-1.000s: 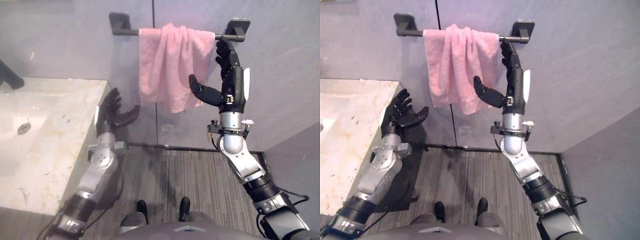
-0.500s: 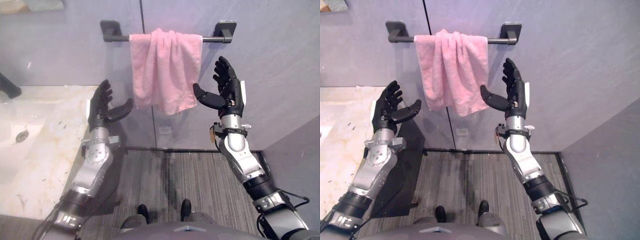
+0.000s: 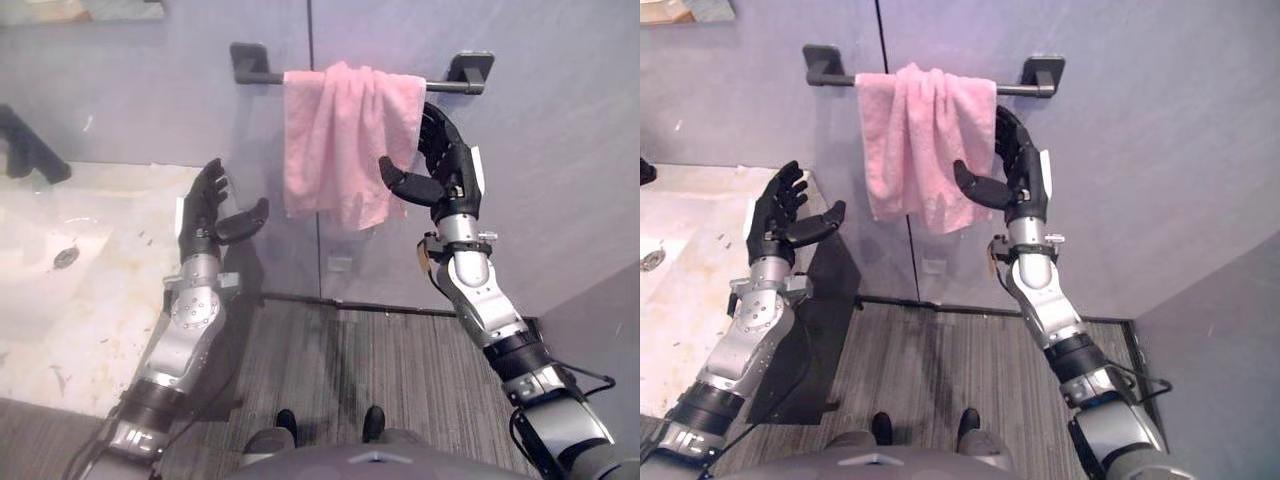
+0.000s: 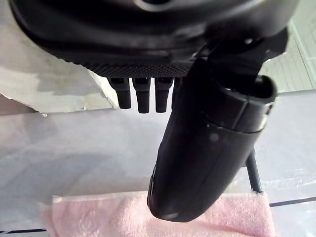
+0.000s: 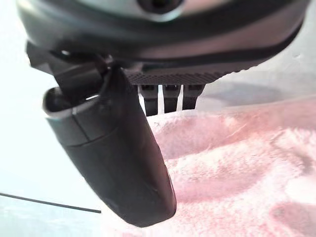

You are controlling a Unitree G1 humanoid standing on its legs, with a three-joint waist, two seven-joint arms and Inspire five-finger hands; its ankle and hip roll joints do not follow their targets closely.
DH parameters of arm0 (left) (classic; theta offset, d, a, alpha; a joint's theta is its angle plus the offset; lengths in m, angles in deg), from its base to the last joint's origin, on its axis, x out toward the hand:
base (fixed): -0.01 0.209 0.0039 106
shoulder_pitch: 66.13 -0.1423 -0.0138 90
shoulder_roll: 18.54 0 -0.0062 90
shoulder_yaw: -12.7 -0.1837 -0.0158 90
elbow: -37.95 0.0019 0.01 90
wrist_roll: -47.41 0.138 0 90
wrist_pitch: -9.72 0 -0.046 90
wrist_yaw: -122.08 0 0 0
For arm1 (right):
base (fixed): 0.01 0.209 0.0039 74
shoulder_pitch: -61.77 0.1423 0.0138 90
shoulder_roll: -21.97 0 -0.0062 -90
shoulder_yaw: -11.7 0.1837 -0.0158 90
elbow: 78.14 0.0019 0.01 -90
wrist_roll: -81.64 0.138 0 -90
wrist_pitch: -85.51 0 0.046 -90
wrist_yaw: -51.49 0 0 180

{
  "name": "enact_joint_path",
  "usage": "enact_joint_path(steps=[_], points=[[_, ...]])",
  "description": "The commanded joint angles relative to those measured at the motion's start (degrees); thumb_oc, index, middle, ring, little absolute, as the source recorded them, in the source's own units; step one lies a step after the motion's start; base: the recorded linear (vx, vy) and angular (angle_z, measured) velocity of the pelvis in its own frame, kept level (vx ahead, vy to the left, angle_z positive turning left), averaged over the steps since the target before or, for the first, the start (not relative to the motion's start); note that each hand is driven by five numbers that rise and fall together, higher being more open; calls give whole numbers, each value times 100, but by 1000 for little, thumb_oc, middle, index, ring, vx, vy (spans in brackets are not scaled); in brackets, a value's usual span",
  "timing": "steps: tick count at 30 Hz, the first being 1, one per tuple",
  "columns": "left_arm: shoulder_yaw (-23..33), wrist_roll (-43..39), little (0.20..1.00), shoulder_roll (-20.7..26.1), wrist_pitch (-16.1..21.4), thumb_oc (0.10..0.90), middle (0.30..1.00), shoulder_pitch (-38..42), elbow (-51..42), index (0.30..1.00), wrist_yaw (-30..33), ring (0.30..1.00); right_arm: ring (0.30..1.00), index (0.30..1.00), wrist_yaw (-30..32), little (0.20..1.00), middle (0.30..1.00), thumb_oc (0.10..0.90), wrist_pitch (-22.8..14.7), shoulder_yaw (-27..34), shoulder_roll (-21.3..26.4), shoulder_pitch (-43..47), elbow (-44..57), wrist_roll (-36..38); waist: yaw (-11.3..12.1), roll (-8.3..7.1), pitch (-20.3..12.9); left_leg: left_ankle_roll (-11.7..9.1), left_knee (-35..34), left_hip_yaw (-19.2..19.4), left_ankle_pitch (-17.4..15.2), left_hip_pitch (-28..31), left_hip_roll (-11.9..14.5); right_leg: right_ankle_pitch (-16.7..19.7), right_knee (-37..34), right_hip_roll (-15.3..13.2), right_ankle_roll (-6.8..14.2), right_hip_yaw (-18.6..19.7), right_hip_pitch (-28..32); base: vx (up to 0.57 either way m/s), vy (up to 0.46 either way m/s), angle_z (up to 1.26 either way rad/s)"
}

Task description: Organize the bathroom.

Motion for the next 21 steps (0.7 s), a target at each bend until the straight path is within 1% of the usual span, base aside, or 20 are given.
enact_joint_path(steps=[1, 2, 3, 7, 12, 16, 18, 19, 21], points=[[141, 438, 900, 259, 498, 800, 900, 661, 121, 900, -17, 900, 580, 580, 126, 580, 580, 587, -489, 383, 16, 838, 65, 82, 93, -141, -538, -10, 651, 4, -624, -136, -78, -1191, 599, 261, 153, 9, 139, 17, 10, 7], [146, 441, 900, 265, 494, 800, 900, 653, 114, 900, -24, 900, 474, 474, 132, 474, 474, 516, -491, 396, 23, 832, 73, 85, 93, -139, -539, -9, 643, 2, -624, -130, -77, -1194, 603, 260, 154, 7, 137, 15, 15, 4], [140, 428, 900, 264, 504, 800, 900, 637, 126, 900, -26, 900, 300, 300, 151, 300, 300, 400, -500, 414, 22, 801, 89, 35, 89, -136, -541, -8, 628, 4, -623, -119, -73, -1197, 613, 256, 157, 1, 132, 17, 26, 3], [151, 380, 900, 242, 487, 800, 900, 628, 138, 900, -77, 900, 300, 300, 171, 300, 300, 400, -568, 424, 6, 725, 79, -28, 69, -123, -549, 2, 576, 17, -610, -90, -81, -1189, 612, 242, 170, -6, 124, 4, 6, 1], [129, 363, 900, 319, 492, 800, 900, 769, 160, 900, -70, 900, 300, 300, 59, 300, 300, 400, -565, 391, -17, 579, 186, -74, -31, -96, -570, 24, 480, 78, -589, -23, -98, -1161, 599, 230, 209, 27, 99, 8, 48, 0], [-37, 320, 900, 397, 476, 800, 900, 1169, 315, 900, 58, 900, 300, 300, -152, 300, 300, 400, -566, 215, -87, 479, 152, -114, -160, -67, -603, 55, 394, 172, -582, 54, -121, -1136, 567, 210, 261, 56, 92, 16, 63, -3], [-121, 209, 900, 398, 482, 800, 900, 1325, 369, 900, 31, 900, 300, 300, -192, 300, 300, 400, -546, 151, -115, 469, 136, -100, -197, -61, -616, 61, 360, 198, -570, 71, -127, -1125, 564, 207, 276, 68, 81, 26, 64, -11], [-170, 115, 900, 374, 522, 800, 900, 1492, 442, 900, -31, 900, 300, 300, -277, 300, 300, 400, -572, 95, -133, 420, 98, -96, -257, -45, -631, 77, 311, 226, -563, 111, -132, -1123, 575, 201, 295, 89, 63, 35, 66, -6], [-227, 162, 900, 415, 557, 800, 900, 1629, 517, 900, -89, 900, 300, 300, -340, 300, 300, 400, -551, 44, -137, 386, 108, -65, -303, -33, -645, 83, 277, 250, -558, 135, -135, -1124, 586, 197, 310, 111, 48, 48, 80, -5]])
